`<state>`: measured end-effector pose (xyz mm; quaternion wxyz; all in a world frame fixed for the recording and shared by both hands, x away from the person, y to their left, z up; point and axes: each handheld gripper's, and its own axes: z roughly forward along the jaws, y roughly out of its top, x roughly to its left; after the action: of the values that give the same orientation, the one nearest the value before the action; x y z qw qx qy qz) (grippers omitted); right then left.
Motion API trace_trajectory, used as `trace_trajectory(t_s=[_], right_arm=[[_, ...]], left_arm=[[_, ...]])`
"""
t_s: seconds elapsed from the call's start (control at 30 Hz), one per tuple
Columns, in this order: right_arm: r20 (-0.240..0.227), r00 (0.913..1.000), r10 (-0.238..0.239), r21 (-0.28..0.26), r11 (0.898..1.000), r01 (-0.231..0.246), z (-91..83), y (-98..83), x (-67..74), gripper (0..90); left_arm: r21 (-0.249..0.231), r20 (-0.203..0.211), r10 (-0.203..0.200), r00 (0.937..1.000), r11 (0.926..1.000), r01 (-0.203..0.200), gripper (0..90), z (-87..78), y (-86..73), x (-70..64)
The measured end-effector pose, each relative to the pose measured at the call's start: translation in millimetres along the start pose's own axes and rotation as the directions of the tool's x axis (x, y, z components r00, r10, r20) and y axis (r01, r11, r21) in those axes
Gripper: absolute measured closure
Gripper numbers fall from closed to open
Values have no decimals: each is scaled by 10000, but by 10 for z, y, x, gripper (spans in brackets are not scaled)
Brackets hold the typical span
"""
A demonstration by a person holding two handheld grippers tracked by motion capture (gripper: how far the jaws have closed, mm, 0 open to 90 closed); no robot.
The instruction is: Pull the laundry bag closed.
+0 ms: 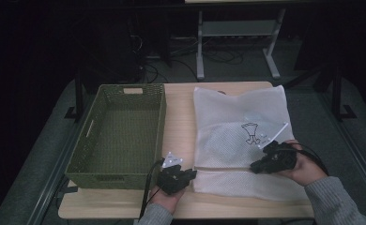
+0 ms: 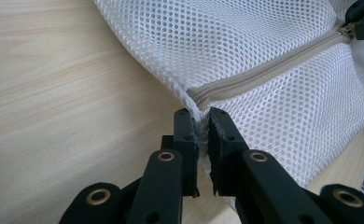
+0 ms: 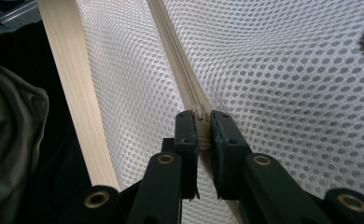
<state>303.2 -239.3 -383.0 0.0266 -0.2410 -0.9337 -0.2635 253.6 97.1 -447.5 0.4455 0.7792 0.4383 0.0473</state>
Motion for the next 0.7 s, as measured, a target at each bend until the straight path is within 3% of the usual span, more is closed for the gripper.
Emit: trace_trajectory(t_s=[0.7], right_arm=[[-99, 9999, 102, -5, 9999, -102, -30, -99, -101, 813]], left_arm=[[98, -267, -41, 9996, 9999, 44, 828, -75, -45, 56]])
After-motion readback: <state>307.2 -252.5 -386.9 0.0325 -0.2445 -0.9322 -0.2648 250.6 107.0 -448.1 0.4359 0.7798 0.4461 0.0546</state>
